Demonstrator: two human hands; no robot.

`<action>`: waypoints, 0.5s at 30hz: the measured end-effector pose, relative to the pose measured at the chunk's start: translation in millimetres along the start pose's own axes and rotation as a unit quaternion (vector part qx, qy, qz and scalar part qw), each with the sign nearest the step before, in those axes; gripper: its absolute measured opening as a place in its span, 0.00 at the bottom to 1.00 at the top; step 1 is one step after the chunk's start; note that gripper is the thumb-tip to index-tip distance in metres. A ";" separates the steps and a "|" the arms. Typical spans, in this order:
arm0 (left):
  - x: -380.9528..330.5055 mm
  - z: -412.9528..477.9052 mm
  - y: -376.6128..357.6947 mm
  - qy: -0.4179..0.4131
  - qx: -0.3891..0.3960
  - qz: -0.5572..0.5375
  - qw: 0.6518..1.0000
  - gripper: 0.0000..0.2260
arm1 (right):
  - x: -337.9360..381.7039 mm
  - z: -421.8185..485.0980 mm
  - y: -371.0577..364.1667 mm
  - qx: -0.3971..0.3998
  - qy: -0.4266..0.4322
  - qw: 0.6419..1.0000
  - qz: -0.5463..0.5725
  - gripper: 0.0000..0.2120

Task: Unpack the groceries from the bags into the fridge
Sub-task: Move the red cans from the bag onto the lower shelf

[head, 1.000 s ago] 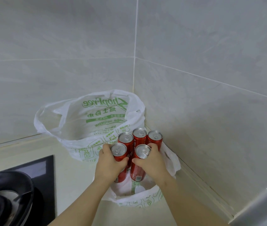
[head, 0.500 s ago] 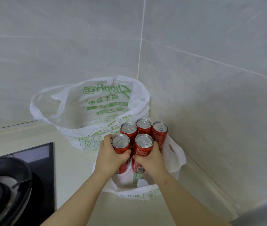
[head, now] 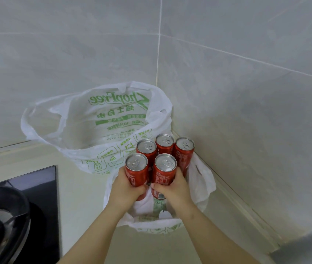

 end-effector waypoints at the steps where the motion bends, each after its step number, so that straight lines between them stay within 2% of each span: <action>1: -1.6 -1.1 0.2 -0.004 -0.005 0.002 1.000 0.28 | 0.9 -1.4 0.4 -0.003 0.002 1.000 -0.003 0.29; 6: -6.8 -16.0 -1.1 -0.012 -0.020 -0.029 0.999 0.24 | 2.4 -14.3 8.6 -0.011 0.014 1.000 -0.013 0.28; 8: -9.6 -22.4 -1.5 -0.002 -0.013 -0.057 0.998 0.27 | 4.4 -22.0 15.5 -0.014 0.014 1.000 -0.011 0.28; 11: -15.4 -30.3 1.3 0.001 -0.023 -0.048 0.999 0.31 | 10.9 -34.5 27.2 -0.036 0.025 0.999 -0.009 0.29; 15: -31.3 -41.1 0.5 -0.029 -0.010 -0.034 0.999 0.27 | 21.4 -49.0 46.4 -0.061 0.039 0.997 0.008 0.31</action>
Point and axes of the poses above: each hand's wrist, its own z-axis towards the middle knuckle, its own y-axis out of the back of the hand, x = y × z, the point moved 5 cm from there along z, towards the middle knuckle, and after that the axes turned 9 degrees about -x, right-handed, at the moved point
